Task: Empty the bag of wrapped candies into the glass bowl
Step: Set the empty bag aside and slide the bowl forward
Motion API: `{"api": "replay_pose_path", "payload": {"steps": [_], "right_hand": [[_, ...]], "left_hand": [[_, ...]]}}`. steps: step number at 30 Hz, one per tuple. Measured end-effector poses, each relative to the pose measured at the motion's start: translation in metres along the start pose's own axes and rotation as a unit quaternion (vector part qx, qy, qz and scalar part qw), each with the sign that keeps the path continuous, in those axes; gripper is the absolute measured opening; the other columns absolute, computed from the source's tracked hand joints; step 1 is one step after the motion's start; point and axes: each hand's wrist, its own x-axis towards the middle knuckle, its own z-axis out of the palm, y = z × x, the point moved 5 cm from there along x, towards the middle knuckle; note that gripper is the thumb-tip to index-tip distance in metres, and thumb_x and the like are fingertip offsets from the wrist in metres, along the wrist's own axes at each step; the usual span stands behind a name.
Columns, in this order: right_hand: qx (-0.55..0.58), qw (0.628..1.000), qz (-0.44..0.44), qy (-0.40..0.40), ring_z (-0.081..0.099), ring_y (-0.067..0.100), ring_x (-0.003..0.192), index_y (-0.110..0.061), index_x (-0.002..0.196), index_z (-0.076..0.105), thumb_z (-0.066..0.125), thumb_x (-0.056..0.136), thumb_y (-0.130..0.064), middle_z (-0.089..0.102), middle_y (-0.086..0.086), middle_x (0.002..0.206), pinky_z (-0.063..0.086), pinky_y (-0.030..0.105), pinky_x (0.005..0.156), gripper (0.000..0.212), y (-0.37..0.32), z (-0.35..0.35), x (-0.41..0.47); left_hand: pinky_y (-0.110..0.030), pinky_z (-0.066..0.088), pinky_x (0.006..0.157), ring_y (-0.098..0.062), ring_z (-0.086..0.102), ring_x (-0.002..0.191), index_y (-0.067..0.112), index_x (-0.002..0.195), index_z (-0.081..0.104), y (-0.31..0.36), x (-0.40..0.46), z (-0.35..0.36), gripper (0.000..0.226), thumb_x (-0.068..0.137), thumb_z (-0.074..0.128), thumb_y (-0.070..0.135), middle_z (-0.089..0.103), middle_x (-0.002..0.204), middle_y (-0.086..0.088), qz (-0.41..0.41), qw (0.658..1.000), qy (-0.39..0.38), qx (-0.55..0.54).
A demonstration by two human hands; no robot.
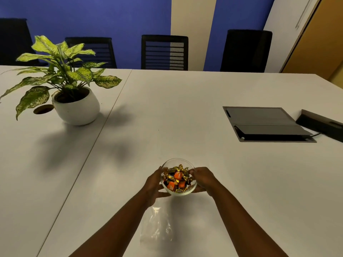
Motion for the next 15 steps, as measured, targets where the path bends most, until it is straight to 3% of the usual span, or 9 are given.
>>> {"api": "replay_pose_path", "payload": {"steps": [3,8,13,15], "right_hand": [[0.012,1.0,0.007,0.006,0.065,0.03,0.07,0.0,0.108,0.065,0.053,0.089,-0.013,0.063,0.016,0.095,0.057,0.038,0.06,0.026,-0.01,0.001,0.017],[0.017,1.0,0.004,0.022,0.067,0.036,0.091,-0.002,0.112,0.062,0.052,0.091,-0.018,0.065,0.018,0.102,0.059,0.046,0.079,0.028,-0.035,0.001,0.051],[0.013,0.998,-0.038,0.043,0.065,0.04,0.099,-0.004,0.117,0.06,0.051,0.093,-0.018,0.064,0.022,0.117,0.058,0.049,0.083,0.029,-0.07,-0.003,0.092],[-0.009,0.997,-0.053,0.048,0.063,0.041,0.104,-0.003,0.115,0.061,0.052,0.091,-0.017,0.064,0.022,0.117,0.054,0.053,0.089,0.029,-0.086,-0.003,0.11]], "left_hand": [[-0.042,0.049,0.078,-0.032,0.051,0.108,0.019,0.116,0.053,0.011,0.016,-0.003,0.033,0.097,0.034,0.038,0.045,0.142,-0.019,-0.001,1.0,0.013,0.002],[-0.045,0.047,0.084,-0.035,0.052,0.11,0.012,0.13,0.05,0.041,0.052,-0.003,0.044,0.098,0.032,0.037,0.046,0.142,-0.02,0.004,1.0,0.022,0.009],[-0.046,0.046,0.086,-0.04,0.05,0.12,0.01,0.133,0.048,0.081,0.095,-0.002,0.047,0.099,0.031,0.037,0.045,0.142,-0.021,0.007,0.999,0.025,0.022],[-0.046,0.046,0.085,-0.037,0.052,0.113,0.01,0.132,0.048,0.097,0.114,-0.001,0.047,0.099,0.03,0.037,0.047,0.141,-0.021,0.012,0.999,0.026,0.021]]}}
